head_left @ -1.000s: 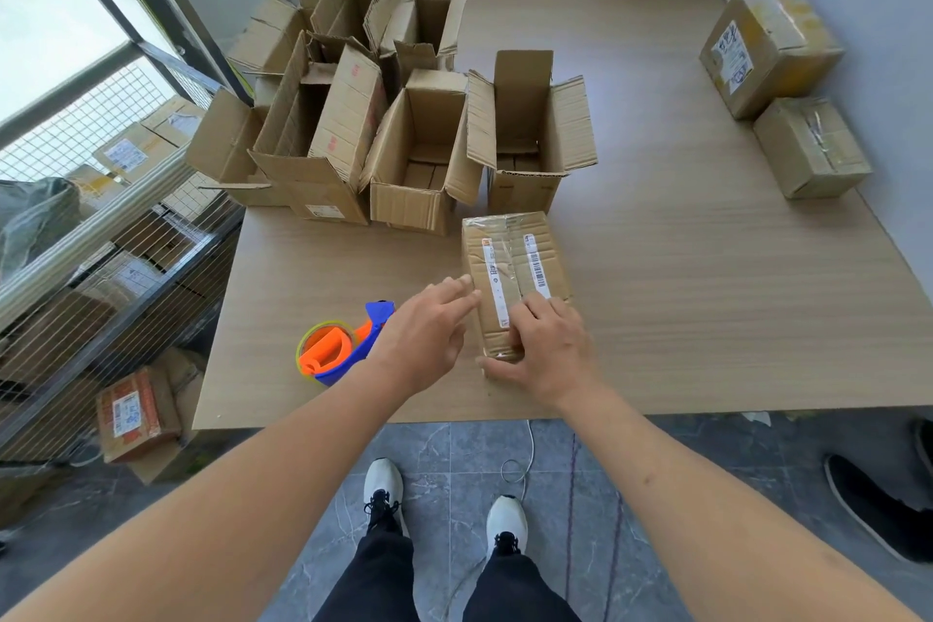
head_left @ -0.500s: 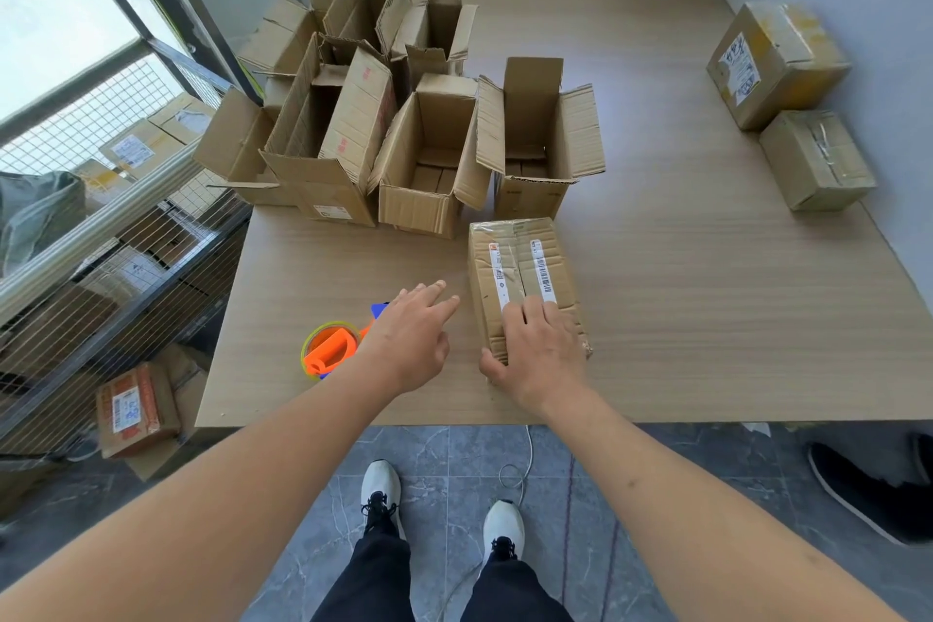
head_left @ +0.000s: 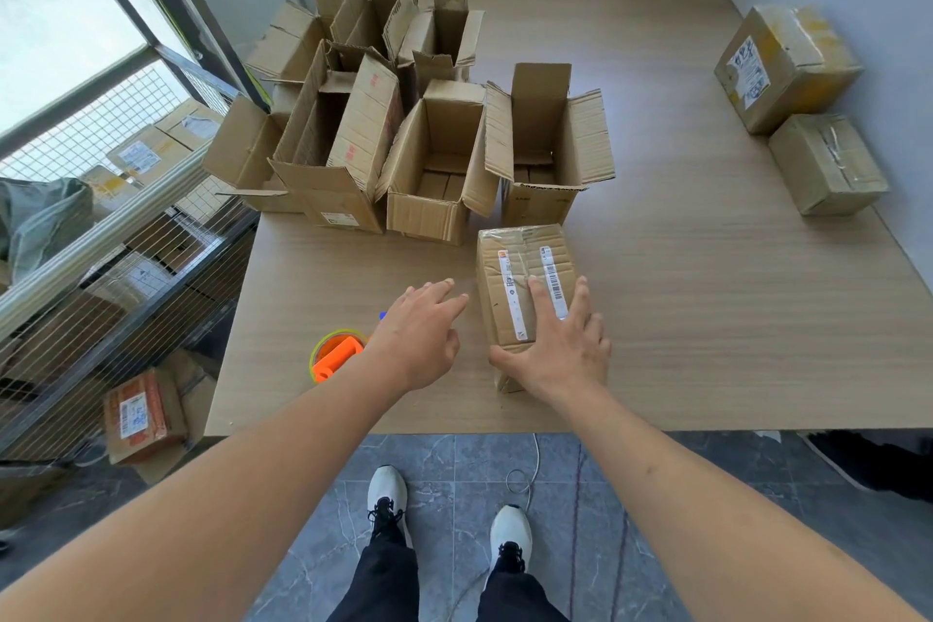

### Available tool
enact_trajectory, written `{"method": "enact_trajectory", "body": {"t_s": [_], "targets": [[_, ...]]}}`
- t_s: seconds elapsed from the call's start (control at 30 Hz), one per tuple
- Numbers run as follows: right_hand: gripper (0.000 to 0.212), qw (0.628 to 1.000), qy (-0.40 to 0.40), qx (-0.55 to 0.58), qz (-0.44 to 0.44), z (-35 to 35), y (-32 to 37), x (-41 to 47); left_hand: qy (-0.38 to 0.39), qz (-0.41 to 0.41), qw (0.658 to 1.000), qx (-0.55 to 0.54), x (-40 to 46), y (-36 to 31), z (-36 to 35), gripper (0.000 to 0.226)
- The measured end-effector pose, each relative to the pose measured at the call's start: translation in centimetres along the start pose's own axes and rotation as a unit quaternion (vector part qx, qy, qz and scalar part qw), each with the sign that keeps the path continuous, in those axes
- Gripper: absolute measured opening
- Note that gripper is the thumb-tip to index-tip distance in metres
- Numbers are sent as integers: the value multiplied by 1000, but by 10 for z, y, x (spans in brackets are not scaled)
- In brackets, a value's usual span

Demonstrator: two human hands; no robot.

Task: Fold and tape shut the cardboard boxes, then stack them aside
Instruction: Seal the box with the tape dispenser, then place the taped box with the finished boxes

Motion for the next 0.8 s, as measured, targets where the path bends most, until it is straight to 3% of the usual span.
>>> {"method": "enact_trajectory", "body": {"t_s": [0.47,0.8], "targets": [[105,999,-5,13,-47,58,16,-42,-9,-78,997,17,7,-14,71,62],[102,989,-97,33,-108,156,23,-91,-72,-172,981,48,-3,-52,162,56]]}}
Point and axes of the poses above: each hand's wrist, its own x-axis towards the middle knuckle, its own z-axis out of the back of the hand, y = z × x, the point moved 10 cm from there along x, towards the middle knuckle, and after that the axes turned 2 degrees about -z, right-handed, at the moved point
